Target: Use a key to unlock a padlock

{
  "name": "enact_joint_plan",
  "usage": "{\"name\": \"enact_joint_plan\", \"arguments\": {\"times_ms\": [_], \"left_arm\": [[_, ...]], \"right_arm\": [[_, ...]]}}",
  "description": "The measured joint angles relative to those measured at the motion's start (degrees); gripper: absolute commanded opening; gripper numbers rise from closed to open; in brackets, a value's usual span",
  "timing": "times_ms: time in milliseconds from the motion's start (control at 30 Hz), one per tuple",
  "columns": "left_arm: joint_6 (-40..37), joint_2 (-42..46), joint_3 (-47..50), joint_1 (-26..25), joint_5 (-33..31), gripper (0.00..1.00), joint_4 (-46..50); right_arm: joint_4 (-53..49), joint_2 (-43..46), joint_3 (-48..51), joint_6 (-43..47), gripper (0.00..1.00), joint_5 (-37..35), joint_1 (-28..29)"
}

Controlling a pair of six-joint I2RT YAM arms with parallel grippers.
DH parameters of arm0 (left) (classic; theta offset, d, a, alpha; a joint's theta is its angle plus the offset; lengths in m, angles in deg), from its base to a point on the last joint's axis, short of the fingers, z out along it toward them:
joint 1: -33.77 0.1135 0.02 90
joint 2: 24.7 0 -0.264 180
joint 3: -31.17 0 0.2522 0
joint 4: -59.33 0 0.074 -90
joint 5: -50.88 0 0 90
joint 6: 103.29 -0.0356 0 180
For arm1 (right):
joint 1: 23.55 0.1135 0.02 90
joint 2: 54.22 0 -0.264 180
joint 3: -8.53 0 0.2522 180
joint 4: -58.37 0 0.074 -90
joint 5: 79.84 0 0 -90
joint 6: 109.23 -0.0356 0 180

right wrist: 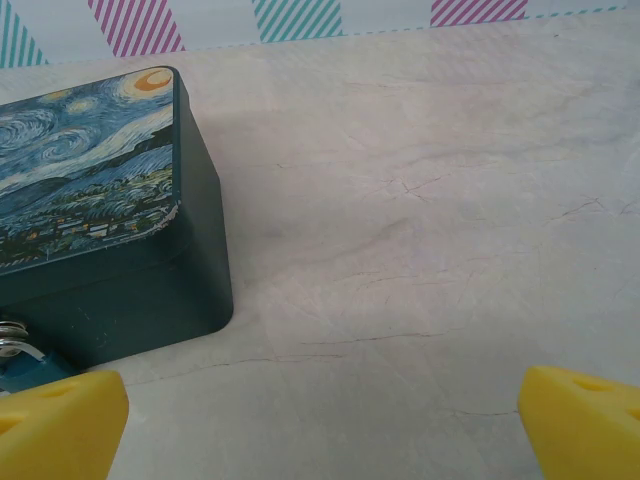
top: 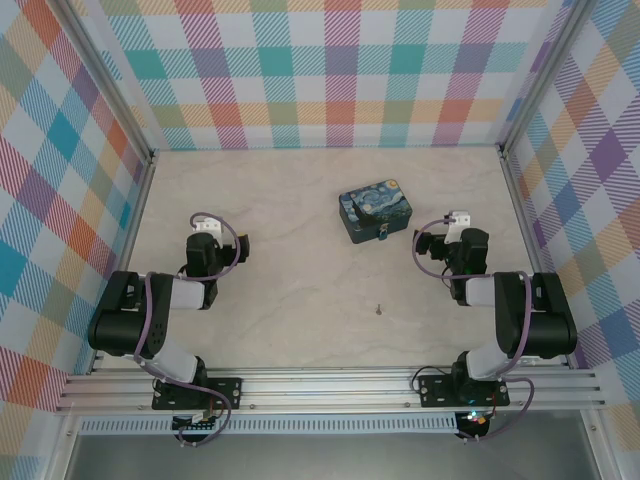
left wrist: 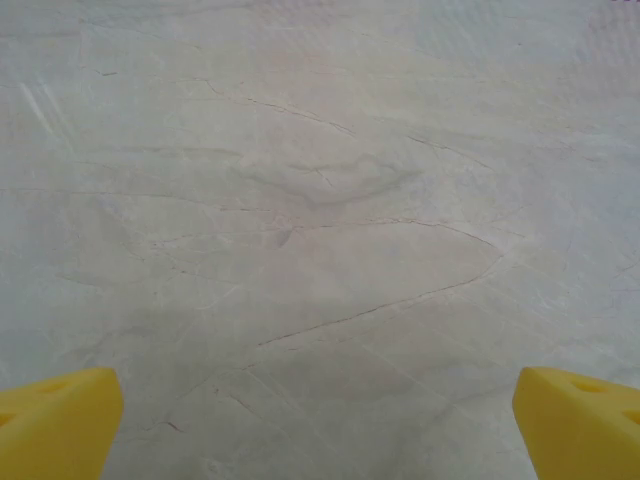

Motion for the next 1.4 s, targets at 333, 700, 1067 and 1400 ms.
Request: {"name": "enact_joint_plan", "arguments": {"times_ms": [333,700,1067,1400], "left_arm": [[0.0,0.0,0.0,0.0,0.0,1.00,0.0],[0.0,0.0,0.0,0.0,-0.1,1.00,0.0],[3.1,20.1,-0.1,0.0,-2.0,1.00,9.9],[19.7,30.6,-6.4,0.0,5.4,1.00,30.5]], "right_arm": [[0.0,0.0,0.0,0.0,1.00,0.0,0.0],[0.0,0.0,0.0,0.0,1.00,0.0,0.0],[-9.6,7.6,-1.6,-0.2,1.00,-0.9,0.0],[-35.3,17.1,-15.0,-8.3,1.00,1.2,0.0]]}}
